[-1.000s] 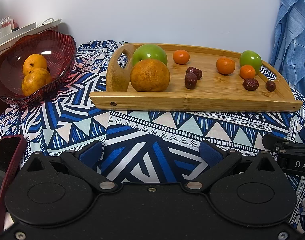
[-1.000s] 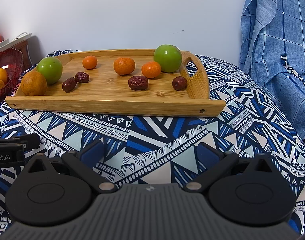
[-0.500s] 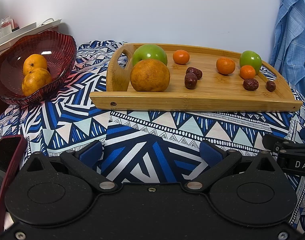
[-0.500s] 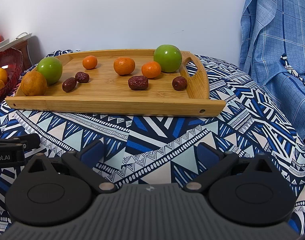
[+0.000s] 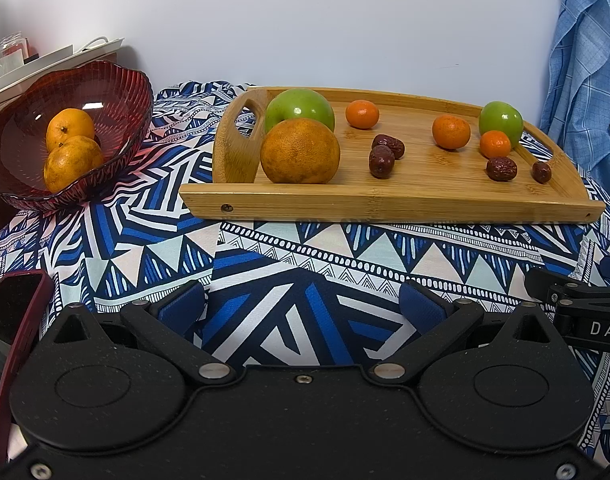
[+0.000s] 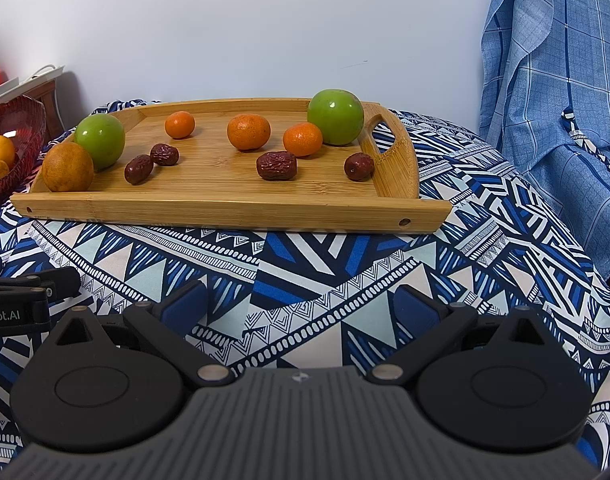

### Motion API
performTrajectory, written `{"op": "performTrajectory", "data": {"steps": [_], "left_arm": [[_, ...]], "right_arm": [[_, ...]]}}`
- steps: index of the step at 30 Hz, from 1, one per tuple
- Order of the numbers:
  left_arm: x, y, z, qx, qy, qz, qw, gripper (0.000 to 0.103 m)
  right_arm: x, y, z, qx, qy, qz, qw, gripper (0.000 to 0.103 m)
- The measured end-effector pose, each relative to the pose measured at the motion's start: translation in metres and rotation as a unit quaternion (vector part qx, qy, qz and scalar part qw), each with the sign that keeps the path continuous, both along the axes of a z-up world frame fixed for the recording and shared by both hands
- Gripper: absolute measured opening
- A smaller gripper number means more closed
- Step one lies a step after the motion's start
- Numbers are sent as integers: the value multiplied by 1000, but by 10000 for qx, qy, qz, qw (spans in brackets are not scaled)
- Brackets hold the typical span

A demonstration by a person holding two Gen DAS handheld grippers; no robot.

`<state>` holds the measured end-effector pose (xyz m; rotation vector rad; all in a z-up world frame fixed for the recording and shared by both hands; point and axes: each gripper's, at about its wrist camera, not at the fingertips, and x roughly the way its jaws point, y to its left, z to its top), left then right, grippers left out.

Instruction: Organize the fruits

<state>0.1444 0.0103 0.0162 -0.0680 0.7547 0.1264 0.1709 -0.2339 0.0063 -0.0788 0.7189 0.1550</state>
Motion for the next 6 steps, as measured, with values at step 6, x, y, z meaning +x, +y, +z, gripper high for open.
{"op": "performTrajectory", "data": {"steps": [6], "left_arm": [[0,0,0,4,-1,2,10000,103]], "right_arm": [[0,0,0,14,-11,0,10000,103]]}}
